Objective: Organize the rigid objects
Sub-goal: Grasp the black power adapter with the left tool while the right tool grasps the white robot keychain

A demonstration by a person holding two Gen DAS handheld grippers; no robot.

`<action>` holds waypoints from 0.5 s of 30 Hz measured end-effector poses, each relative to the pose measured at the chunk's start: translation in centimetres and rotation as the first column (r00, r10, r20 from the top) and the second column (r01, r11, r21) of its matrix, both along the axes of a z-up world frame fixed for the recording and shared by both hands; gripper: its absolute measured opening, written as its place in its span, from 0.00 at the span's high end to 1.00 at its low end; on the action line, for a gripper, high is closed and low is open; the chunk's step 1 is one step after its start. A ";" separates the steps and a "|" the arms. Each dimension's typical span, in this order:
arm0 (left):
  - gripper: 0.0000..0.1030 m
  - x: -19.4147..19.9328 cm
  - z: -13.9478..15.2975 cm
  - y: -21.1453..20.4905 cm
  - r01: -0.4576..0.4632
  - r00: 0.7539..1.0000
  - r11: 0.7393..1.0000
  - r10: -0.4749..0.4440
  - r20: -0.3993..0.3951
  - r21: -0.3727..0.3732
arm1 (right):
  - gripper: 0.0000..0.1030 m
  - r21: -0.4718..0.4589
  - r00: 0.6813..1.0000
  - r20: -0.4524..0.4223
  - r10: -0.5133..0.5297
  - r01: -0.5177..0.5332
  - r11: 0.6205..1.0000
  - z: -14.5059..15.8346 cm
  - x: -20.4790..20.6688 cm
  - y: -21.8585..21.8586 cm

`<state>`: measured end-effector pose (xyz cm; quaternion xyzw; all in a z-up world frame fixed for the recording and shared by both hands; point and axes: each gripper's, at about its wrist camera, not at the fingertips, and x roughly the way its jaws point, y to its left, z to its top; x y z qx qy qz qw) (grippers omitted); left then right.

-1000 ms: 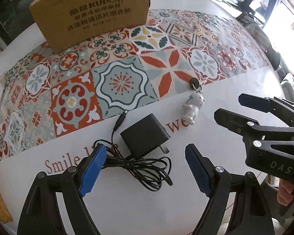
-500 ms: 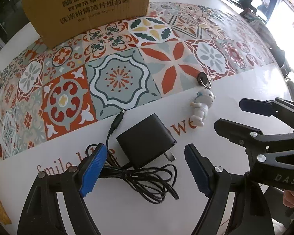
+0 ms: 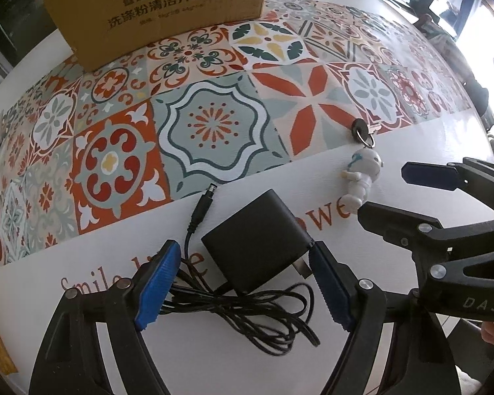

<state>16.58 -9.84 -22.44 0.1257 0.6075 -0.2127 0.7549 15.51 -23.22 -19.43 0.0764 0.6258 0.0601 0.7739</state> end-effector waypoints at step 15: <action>0.20 -0.1 -0.2 1.4 -0.042 0.999 0.999 0.042 0.011 0.003 | 0.31 -0.051 0.995 -0.008 0.098 -0.098 0.994 -1.5 1.7 1.4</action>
